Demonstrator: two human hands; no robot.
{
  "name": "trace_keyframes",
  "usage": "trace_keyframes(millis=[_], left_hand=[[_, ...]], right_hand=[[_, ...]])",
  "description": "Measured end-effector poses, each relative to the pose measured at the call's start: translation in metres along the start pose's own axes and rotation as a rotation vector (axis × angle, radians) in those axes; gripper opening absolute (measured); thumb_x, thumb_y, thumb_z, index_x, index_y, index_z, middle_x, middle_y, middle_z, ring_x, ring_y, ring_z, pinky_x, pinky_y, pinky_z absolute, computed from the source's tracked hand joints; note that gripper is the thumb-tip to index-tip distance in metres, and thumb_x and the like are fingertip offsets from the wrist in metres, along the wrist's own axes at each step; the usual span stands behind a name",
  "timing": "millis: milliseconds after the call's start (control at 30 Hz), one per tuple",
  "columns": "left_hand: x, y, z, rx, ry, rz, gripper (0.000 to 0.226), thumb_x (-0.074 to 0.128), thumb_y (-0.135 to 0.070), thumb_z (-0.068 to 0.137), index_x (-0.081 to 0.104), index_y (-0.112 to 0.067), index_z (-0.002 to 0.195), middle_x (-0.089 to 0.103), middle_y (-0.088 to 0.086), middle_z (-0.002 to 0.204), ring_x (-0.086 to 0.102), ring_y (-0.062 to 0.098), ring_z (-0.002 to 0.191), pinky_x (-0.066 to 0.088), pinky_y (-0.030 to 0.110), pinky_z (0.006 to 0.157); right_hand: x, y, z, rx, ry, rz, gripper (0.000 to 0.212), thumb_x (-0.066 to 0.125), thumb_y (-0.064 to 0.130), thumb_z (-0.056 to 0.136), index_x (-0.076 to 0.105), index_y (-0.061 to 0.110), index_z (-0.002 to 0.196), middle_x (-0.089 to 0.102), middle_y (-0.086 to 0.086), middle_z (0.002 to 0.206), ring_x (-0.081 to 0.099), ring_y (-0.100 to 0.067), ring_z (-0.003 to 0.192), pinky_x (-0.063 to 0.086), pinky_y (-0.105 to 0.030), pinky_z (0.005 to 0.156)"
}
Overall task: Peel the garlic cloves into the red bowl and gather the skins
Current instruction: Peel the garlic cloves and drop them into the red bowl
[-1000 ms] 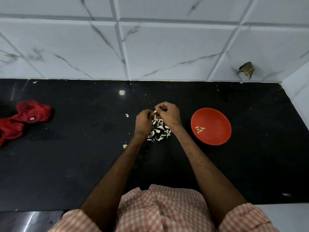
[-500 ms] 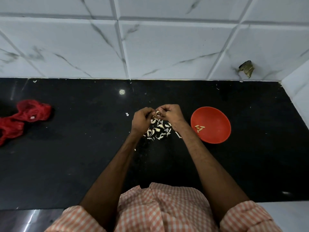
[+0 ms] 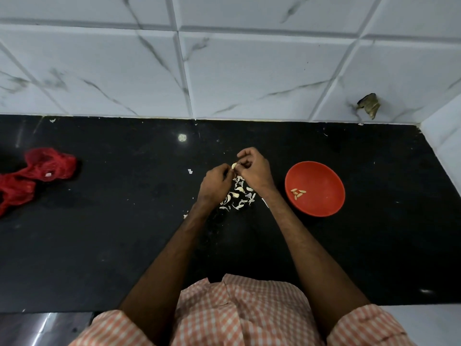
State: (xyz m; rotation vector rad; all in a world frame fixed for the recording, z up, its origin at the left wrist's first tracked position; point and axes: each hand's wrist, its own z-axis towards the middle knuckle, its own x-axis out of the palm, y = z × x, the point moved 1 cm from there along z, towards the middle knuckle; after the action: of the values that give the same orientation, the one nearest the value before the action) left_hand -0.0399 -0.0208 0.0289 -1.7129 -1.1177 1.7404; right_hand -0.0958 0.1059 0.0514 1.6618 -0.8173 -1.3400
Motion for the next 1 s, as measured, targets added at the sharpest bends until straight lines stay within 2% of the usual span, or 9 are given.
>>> trace_keyframes(millis=[67, 133, 300, 467, 567, 667, 800, 933, 1000], left_hand=[[0.0, -0.001, -0.001, 0.003, 0.007, -0.028, 0.027, 0.048, -0.03, 0.102, 0.06, -0.015, 0.083, 0.063, 0.002, 0.073, 0.053, 0.015, 0.061, 0.044, 0.035, 0.06], [0.0, -0.001, -0.002, 0.0, 0.008, -0.058, 0.032, 0.046, -0.033, 0.103, 0.06, -0.015, 0.081, 0.064, 0.002, 0.072, 0.052, 0.013, 0.058, 0.042, 0.034, 0.057], [0.002, -0.001, -0.001, -0.046, 0.012, -0.185, 0.032, 0.047, -0.026, 0.104, 0.061, -0.013, 0.078, 0.056, -0.006, 0.063, 0.043, 0.001, 0.047, 0.035, 0.027, 0.053], [0.001, -0.002, 0.001, -0.047, 0.023, -0.27, 0.029, 0.048, -0.025, 0.104, 0.067, -0.013, 0.084, 0.067, 0.012, 0.077, 0.051, 0.012, 0.063, 0.041, 0.027, 0.059], [0.001, -0.003, 0.003, -0.053, 0.03, -0.297, 0.025, 0.051, -0.025, 0.103, 0.07, -0.014, 0.091, 0.067, 0.0, 0.076, 0.054, 0.007, 0.065, 0.043, 0.023, 0.061], [-0.001, -0.003, 0.004, -0.07, 0.0, -0.354, 0.019, 0.055, -0.025, 0.102, 0.068, -0.015, 0.092, 0.066, -0.006, 0.078, 0.055, 0.003, 0.062, 0.043, 0.017, 0.058], [-0.002, -0.003, 0.0, -0.097, 0.009, -0.512, 0.02, 0.055, -0.021, 0.102, 0.065, -0.008, 0.091, 0.064, 0.003, 0.075, 0.054, 0.019, 0.057, 0.042, 0.024, 0.041], [-0.003, -0.011, -0.002, -0.123, 0.03, -0.626, 0.022, 0.051, -0.014, 0.103, 0.061, -0.01, 0.084, 0.056, -0.001, 0.067, 0.049, 0.001, 0.052, 0.039, 0.015, 0.045], [-0.002, -0.012, -0.003, -0.123, 0.015, -0.679, 0.022, 0.05, -0.011, 0.103, 0.062, -0.01, 0.084, 0.056, -0.003, 0.067, 0.05, -0.002, 0.053, 0.041, 0.015, 0.051]], right_hand=[[0.0, 0.002, 0.001, -0.006, -0.014, -0.006, 0.031, 0.074, 0.001, 0.082, 0.057, 0.014, 0.105, 0.068, 0.006, 0.077, 0.062, 0.005, 0.067, 0.051, -0.013, 0.07], [0.0, 0.003, 0.001, -0.019, -0.026, -0.013, 0.034, 0.073, 0.0, 0.081, 0.054, 0.012, 0.107, 0.068, 0.004, 0.076, 0.062, 0.002, 0.068, 0.048, -0.01, 0.068], [0.002, 0.003, 0.001, -0.026, -0.035, 0.006, 0.037, 0.071, -0.002, 0.08, 0.049, 0.012, 0.106, 0.067, 0.003, 0.075, 0.062, -0.003, 0.067, 0.048, -0.013, 0.067], [-0.001, 0.007, -0.002, -0.032, -0.054, 0.07, 0.037, 0.073, -0.002, 0.08, 0.048, 0.012, 0.104, 0.065, 0.003, 0.074, 0.061, 0.0, 0.065, 0.049, -0.013, 0.065], [-0.004, 0.008, -0.004, -0.052, -0.064, 0.098, 0.041, 0.076, -0.001, 0.076, 0.046, 0.011, 0.103, 0.062, 0.003, 0.069, 0.058, 0.0, 0.061, 0.049, -0.015, 0.064], [-0.005, 0.01, -0.005, -0.069, -0.049, 0.108, 0.045, 0.078, 0.001, 0.076, 0.046, 0.01, 0.106, 0.063, -0.001, 0.071, 0.06, -0.003, 0.065, 0.053, -0.02, 0.068], [-0.006, 0.012, -0.005, -0.087, -0.058, 0.113, 0.045, 0.077, 0.001, 0.076, 0.046, 0.013, 0.106, 0.065, -0.006, 0.073, 0.06, -0.008, 0.066, 0.053, -0.025, 0.07], [-0.006, 0.012, -0.006, -0.102, -0.057, 0.136, 0.042, 0.073, 0.0, 0.077, 0.048, 0.012, 0.108, 0.063, -0.002, 0.069, 0.059, -0.006, 0.066, 0.051, -0.024, 0.071], [-0.006, 0.013, -0.006, -0.088, -0.05, 0.154, 0.042, 0.073, 0.002, 0.078, 0.049, 0.012, 0.11, 0.065, 0.0, 0.071, 0.061, -0.006, 0.068, 0.051, -0.023, 0.074]])
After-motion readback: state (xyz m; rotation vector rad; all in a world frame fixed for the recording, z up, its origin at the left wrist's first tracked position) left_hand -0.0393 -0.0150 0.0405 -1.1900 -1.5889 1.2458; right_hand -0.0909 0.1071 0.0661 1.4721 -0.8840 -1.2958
